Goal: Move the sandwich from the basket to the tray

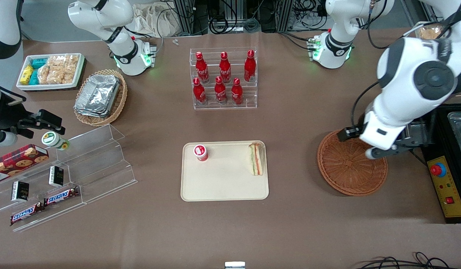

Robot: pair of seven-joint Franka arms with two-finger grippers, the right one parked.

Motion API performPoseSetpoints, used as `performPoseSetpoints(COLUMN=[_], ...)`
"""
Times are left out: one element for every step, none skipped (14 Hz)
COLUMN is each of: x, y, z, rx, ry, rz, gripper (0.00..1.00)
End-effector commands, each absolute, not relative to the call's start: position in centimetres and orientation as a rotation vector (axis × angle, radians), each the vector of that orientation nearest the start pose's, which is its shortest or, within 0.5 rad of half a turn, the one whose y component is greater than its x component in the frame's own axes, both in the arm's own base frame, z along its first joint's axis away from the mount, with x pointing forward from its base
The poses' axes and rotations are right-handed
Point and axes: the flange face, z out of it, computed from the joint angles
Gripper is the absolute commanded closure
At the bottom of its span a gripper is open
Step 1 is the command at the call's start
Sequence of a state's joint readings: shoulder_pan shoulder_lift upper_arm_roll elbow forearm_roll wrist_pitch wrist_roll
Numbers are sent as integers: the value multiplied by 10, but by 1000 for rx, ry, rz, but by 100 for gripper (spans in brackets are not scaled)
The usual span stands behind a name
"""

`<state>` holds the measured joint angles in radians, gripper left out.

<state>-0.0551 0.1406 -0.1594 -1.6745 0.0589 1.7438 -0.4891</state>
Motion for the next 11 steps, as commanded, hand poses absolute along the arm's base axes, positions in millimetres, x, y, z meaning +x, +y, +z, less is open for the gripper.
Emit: performPoseSetpoints(x=[577, 579, 581, 579, 574, 572, 574, 576, 580, 586, 590], y=[-84, -71, -54, -41, -28, -22, -22, -18, -8, -6, -4], z=[521, 524, 527, 534, 536, 535, 535, 540, 543, 546, 549], rx=[-3067, -3065, -3076, -3084, -3079, -3073, -3071, -3076, -3082, -3095, -3106], ry=[-377, -366, -308, -255, -247, -257, -278, -261, -238, -135, -78], rz=[101, 91, 88, 78, 104, 134, 139, 124, 124, 136, 152], gripper=[0, 0, 0, 0, 0, 0, 0, 0, 0, 0, 0])
